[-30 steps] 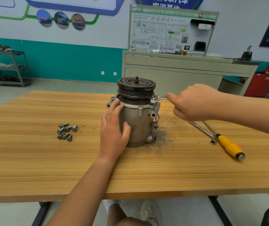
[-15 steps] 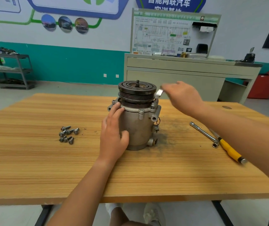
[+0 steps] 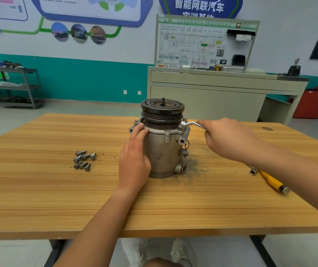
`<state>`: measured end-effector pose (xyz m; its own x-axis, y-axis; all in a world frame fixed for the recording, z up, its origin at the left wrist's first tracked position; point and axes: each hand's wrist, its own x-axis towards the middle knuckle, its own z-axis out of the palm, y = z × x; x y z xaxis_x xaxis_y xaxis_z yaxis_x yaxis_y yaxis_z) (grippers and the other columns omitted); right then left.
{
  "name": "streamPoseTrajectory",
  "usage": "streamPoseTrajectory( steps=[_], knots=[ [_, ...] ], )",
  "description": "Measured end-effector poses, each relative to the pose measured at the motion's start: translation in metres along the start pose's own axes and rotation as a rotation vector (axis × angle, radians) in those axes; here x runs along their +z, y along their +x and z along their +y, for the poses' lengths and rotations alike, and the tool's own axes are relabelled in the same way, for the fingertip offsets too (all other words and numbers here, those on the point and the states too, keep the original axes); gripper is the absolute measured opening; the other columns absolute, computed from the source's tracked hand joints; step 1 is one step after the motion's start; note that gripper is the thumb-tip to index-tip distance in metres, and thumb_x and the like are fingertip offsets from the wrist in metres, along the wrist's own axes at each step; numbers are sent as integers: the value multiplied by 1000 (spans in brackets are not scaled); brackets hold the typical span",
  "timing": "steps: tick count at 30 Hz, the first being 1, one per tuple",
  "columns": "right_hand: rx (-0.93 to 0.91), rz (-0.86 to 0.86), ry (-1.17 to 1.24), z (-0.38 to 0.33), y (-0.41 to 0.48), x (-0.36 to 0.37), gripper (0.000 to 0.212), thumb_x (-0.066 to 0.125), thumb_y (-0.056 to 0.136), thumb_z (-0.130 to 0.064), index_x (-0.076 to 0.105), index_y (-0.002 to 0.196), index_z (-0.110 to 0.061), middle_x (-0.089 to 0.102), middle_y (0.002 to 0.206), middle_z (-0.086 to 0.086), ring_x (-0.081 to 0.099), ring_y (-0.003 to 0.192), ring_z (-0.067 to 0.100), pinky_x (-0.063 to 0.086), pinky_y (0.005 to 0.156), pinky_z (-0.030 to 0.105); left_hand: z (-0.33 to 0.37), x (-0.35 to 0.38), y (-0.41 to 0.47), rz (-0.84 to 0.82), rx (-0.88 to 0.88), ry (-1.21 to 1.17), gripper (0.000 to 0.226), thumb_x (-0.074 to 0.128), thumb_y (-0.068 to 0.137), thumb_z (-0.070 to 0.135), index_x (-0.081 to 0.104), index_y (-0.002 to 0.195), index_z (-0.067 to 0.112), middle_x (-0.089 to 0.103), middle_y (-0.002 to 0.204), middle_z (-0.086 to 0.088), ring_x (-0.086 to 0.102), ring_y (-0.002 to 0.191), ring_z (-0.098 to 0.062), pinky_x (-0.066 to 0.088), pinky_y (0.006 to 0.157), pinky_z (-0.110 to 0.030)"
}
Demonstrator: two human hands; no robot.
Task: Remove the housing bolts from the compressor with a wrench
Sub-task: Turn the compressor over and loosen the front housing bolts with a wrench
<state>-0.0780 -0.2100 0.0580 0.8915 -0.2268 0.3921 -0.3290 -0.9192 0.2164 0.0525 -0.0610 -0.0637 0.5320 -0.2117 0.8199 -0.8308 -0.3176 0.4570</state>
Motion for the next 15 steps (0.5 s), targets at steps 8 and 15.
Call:
streamPoseTrajectory(
  steps=[8,15],
  knots=[
    [-324,-32,-531,-10,11,-25,49,36,87,2,31,136,-7,28,55,0,24,42,16,16,36,28,1,7,0,48,2,-17,67,45,68,-19,44,131,4,39,145,-11,37,127,-21,32,101,-35],
    [-239,-123,-458,-5,18,-26,40,35,88,-2,41,127,-13,32,59,-2,28,47,11,17,39,25,1,12,-1,85,2,-46,75,44,67,-17,33,130,22,37,146,-8,34,126,-19,26,104,-29]
  ],
)
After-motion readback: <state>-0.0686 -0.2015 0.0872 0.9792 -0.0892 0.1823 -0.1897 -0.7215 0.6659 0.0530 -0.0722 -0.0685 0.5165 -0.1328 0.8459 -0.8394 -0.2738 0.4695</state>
